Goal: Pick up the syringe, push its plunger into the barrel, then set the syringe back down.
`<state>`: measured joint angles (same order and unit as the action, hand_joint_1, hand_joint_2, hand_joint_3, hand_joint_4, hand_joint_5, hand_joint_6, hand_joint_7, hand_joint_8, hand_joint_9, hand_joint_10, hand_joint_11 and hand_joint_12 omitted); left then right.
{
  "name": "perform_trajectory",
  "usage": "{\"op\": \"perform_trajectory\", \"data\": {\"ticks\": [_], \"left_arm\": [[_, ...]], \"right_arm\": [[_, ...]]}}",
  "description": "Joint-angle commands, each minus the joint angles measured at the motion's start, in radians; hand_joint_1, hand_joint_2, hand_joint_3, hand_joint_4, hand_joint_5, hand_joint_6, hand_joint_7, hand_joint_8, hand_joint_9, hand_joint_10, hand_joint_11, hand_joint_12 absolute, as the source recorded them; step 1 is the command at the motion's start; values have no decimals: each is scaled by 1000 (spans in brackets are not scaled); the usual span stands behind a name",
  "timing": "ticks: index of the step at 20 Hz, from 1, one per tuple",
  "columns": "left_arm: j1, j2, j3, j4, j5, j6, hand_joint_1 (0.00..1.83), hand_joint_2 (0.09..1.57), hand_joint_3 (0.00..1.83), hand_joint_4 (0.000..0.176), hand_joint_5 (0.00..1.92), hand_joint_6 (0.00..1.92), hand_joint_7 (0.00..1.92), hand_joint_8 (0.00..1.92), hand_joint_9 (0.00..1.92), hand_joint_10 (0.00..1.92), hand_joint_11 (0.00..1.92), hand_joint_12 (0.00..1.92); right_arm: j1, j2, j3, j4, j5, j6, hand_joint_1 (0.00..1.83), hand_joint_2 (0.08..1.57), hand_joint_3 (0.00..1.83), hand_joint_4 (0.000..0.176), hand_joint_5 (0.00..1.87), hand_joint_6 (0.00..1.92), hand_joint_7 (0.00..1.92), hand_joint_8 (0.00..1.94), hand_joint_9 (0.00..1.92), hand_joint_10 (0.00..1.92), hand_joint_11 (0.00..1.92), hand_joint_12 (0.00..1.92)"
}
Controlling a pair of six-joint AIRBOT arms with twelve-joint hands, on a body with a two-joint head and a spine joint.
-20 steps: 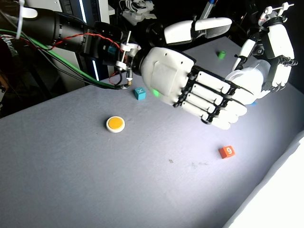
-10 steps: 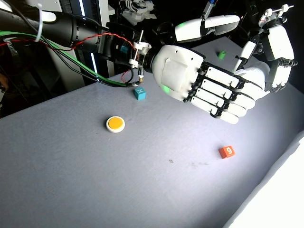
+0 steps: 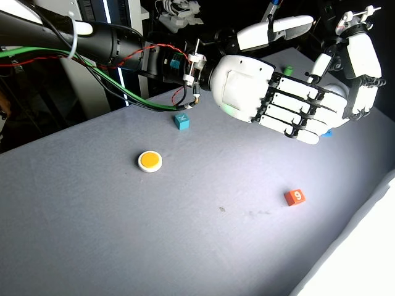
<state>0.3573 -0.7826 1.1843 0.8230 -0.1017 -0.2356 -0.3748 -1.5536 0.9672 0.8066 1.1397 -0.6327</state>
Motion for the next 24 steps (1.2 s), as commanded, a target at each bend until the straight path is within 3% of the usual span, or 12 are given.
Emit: {"op": "perform_trajectory", "data": {"ticks": [1,3,4,6,15,18,24], "left_arm": [[-27,-22,-8,-63,-170,-46,1363,1159,0,0,825,1081,907,1197,833,1380,670,1529],[-27,-23,-8,-63,-167,-46,1361,1166,2,0,796,1128,895,1214,824,1396,662,1534],[-27,-23,-8,-63,-167,-46,1247,1161,0,0,845,1094,937,1230,863,1328,663,1557],[-27,-23,-8,-63,-165,-46,1357,1165,1,0,812,1111,897,1225,819,1394,663,1563],[-26,-24,-10,-63,-161,-46,1360,1168,1,0,806,1130,895,1196,810,1417,647,1572],[-25,-24,-10,-62,-153,-45,1361,1165,0,0,805,1167,901,1172,825,1378,662,1502],[-23,-23,-15,-37,-154,-45,1361,1163,0,0,808,1163,906,1187,820,1367,655,1519]], "right_arm": [[2,-43,-15,-182,-128,26,0,1056,0,0,0,0,0,0,0,0,0,0],[2,-71,4,-185,-128,26,0,1061,0,0,0,0,0,0,0,0,0,0],[2,-85,14,-190,-128,26,0,1062,0,0,0,0,0,0,0,0,0,0],[1,-108,32,-203,-127,26,0,1067,2,0,0,0,0,0,0,0,0,0],[-14,-153,65,-236,-107,28,0,1062,0,0,0,0,0,0,0,0,0,0],[-6,-117,56,-245,-102,37,0,1061,0,0,0,0,0,0,0,0,0,0],[25,54,-65,-245,-106,38,0,1059,0,0,0,0,0,0,0,0,0,0]]}}
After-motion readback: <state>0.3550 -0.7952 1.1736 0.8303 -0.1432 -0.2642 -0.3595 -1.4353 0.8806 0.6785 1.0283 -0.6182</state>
